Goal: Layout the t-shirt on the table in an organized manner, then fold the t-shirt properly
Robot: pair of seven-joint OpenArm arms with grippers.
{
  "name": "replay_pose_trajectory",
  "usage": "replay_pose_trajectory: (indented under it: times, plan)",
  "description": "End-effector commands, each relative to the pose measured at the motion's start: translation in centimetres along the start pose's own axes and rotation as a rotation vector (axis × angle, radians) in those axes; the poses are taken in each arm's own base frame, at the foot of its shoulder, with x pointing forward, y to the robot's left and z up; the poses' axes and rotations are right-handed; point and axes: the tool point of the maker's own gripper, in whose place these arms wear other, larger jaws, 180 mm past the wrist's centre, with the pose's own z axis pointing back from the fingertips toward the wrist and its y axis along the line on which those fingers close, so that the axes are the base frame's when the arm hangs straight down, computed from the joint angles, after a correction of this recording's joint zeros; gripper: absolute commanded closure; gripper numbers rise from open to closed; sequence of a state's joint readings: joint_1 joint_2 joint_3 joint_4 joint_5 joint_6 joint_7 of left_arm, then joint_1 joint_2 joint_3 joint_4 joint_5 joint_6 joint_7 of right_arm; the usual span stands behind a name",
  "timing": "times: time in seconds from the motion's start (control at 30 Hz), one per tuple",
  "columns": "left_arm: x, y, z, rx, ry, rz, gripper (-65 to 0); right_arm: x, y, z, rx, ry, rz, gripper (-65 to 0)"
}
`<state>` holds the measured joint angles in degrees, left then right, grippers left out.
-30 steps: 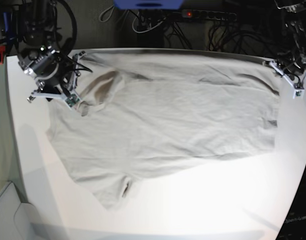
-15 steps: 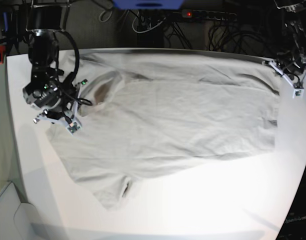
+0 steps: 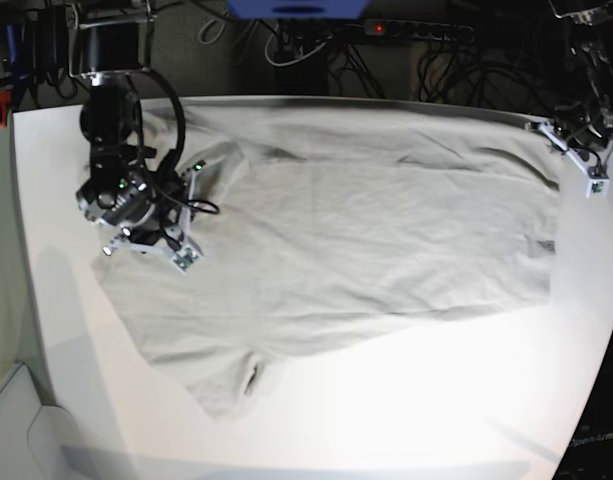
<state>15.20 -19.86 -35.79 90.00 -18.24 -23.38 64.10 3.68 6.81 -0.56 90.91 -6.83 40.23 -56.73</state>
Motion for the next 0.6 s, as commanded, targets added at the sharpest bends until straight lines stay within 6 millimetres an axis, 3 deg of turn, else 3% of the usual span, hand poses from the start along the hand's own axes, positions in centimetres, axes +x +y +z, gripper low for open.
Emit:
replay_pose_trajectory:
  times: [0.0, 0.27, 0.33, 0.43, 0.57]
  plan:
    - [1.1, 0.7, 0.5, 0.02, -0.031, -0.007, -0.5, 1.1, -1.1, 0.3, -0.021, -0.027, 0.001, -24.5]
    - [1.1, 0.7, 0.5, 0.02, -0.031, -0.008, -0.5, 0.7, -1.4, -0.7, -0.003, 0.0, -0.013, -22.7]
    - [1.1, 0.7, 0.5, 0.02, -0.031, -0.007, -0.5, 0.7, -1.3, -0.7, -0.002, 0.001, -0.012, -17.7]
    - [1.2, 0.7, 0.5, 0.02, -0.032, -0.007, -0.5, 1.0, -1.4, -0.6, -0.005, -0.005, -0.008, -1.9]
    - [1.2, 0.7, 0.6, 0.021, -0.034, -0.006, -0.5, 2.1, -2.1, -0.3, -0.022, -0.029, -0.005, 0.0]
